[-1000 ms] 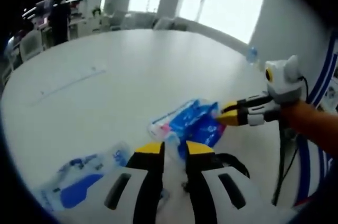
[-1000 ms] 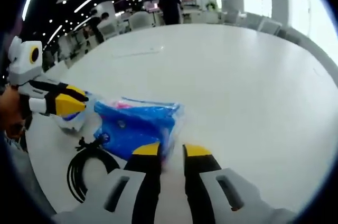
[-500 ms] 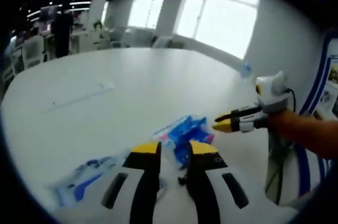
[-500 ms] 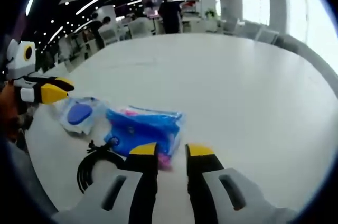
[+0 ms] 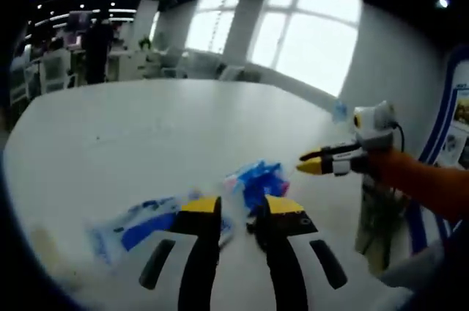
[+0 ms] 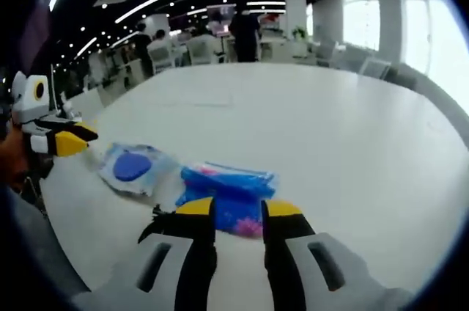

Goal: Arrange the tabletop items into an orderly group along one side of the table until the central work area is clear of visible clutter.

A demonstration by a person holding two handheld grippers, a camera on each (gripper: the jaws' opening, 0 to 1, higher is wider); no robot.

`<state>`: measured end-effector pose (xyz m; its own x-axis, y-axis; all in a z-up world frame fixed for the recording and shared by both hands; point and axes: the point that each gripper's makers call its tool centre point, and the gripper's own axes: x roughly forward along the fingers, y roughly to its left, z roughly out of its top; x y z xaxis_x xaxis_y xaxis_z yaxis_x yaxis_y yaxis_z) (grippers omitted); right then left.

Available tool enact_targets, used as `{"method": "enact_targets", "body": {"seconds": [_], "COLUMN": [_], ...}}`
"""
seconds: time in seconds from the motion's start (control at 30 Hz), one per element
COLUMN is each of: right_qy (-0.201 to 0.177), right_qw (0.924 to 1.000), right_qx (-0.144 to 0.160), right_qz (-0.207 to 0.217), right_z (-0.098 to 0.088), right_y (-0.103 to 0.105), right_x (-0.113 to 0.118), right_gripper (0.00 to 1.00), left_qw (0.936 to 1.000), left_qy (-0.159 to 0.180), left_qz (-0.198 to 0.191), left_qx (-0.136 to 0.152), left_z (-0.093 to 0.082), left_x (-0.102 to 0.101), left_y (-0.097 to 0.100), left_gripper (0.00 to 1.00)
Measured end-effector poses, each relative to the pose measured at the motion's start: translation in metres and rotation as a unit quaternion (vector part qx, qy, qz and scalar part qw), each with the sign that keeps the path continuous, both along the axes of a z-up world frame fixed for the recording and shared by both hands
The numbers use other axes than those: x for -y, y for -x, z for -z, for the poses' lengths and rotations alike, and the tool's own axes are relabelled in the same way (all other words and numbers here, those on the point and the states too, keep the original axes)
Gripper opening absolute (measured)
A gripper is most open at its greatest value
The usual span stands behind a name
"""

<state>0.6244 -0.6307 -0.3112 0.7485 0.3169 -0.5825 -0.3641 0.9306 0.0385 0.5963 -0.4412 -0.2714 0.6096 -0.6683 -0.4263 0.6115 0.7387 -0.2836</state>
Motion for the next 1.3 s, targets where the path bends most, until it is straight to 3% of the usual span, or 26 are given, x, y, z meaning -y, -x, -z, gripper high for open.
{"method": "enact_targets", "body": {"seconds": [0.4,0.57,0.87,1.3], "right_qy": [-0.004,-0.007,-0.011,0.001], "right_qw": [0.9992,0.9983,0.9966,0.9938], "right_qx": [-0.038,-0.055,-0.077,-0.103], "right_qz": [-0.011,-0.017,-0.027,-0.042], "right_z": [0.033,0.047,0.065,0.087], "right_y": [0.023,0.029,0.03,0.034], "right_x": [-0.011,-0.017,-0.025,-0.034], "right_gripper": [0.23,0.22,0.21,0.15], "left_qw": [0.9968,0.9942,0.9896,0.9856], "left_qy": [-0.029,-0.047,-0.078,-0.096], "left_qz": [0.05,0.055,0.051,0.054], "left_qx": [-0.056,-0.08,-0.109,-0.128], "left_z": [0.05,0.074,0.103,0.119], "left_x": [0.053,0.064,0.068,0.074], "left_y": [0.029,0.031,0.03,0.029], "left_gripper": [0.19,0.18,0.15,0.11]}}
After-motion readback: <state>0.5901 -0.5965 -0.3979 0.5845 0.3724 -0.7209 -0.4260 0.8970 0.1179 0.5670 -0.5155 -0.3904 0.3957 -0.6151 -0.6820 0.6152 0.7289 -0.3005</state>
